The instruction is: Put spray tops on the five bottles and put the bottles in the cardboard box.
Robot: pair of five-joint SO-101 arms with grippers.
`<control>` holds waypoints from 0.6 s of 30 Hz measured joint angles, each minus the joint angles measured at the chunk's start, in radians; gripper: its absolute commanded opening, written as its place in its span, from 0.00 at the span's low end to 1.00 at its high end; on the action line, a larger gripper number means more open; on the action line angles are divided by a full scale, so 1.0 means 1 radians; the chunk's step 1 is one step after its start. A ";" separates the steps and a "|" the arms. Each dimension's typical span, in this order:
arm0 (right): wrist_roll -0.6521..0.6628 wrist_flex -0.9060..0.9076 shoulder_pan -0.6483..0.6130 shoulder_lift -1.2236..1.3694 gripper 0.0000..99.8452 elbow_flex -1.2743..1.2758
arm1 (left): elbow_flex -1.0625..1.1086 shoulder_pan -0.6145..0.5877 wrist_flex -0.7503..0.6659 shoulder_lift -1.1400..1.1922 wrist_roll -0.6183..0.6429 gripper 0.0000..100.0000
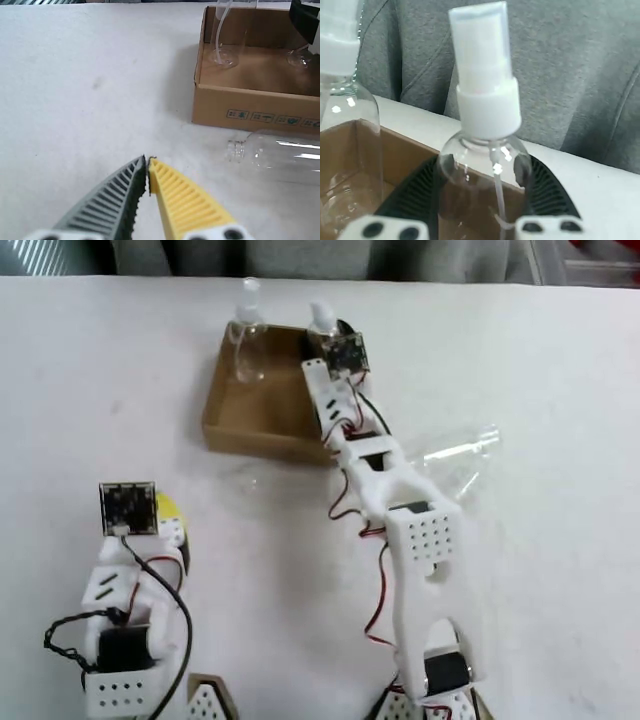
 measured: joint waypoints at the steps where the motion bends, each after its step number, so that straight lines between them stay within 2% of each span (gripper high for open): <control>1: 0.000 0.000 0.000 0.003 0.04 -0.005 | 0.000 0.000 0.000 0.000 0.000 0.03; 12: -0.002 0.002 0.000 0.006 0.04 -0.005 | 0.000 0.000 0.000 0.000 0.000 0.03; 18: -0.150 0.124 0.014 -0.015 0.04 -0.031 | 0.000 0.000 0.000 0.000 0.000 0.03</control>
